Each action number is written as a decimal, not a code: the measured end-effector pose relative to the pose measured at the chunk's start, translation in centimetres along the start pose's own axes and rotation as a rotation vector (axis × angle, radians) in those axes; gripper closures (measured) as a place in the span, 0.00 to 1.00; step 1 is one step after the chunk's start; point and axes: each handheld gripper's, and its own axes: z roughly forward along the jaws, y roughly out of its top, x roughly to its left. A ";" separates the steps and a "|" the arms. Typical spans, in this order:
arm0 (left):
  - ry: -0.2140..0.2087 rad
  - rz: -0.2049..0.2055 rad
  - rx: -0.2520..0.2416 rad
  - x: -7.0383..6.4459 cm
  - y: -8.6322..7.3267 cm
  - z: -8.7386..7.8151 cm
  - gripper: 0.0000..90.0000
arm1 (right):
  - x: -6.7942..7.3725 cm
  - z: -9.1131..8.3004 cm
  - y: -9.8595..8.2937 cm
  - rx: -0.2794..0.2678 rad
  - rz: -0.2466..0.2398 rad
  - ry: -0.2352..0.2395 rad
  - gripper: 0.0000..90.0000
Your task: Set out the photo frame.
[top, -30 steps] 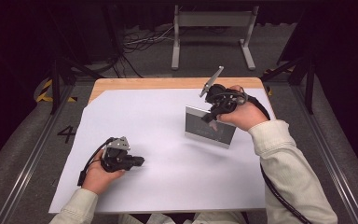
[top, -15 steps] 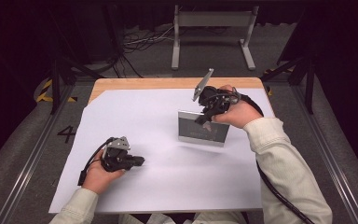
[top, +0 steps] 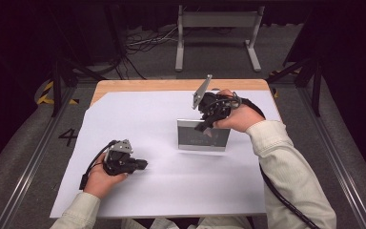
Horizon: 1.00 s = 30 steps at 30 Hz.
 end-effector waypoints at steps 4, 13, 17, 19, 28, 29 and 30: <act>-0.002 0.000 -0.001 0.0 0.0 0.1 0.94 | 0.2 0.3 0.2 0.012 -0.026 0.012 0.93; -0.004 -0.001 0.000 0.0 0.0 0.1 0.94 | 0.2 0.9 0.1 0.012 -0.058 0.044 0.93; -0.006 0.000 0.002 0.0 0.1 0.1 0.94 | 0.2 1.1 0.0 0.017 -0.065 0.049 0.93; -0.005 0.003 0.002 0.0 0.1 0.1 0.94 | 0.2 1.1 0.0 0.020 -0.065 0.044 0.93; -0.008 0.002 0.003 -0.1 0.2 0.3 0.94 | -0.1 1.6 -0.6 0.019 -0.058 0.060 0.93; -0.006 0.003 0.004 -0.1 0.2 0.3 0.94 | -0.1 1.7 -0.7 0.020 -0.059 0.062 0.93; -0.007 0.003 0.004 -0.1 0.2 0.3 0.94 | -0.1 1.7 -0.7 0.016 -0.059 0.060 0.93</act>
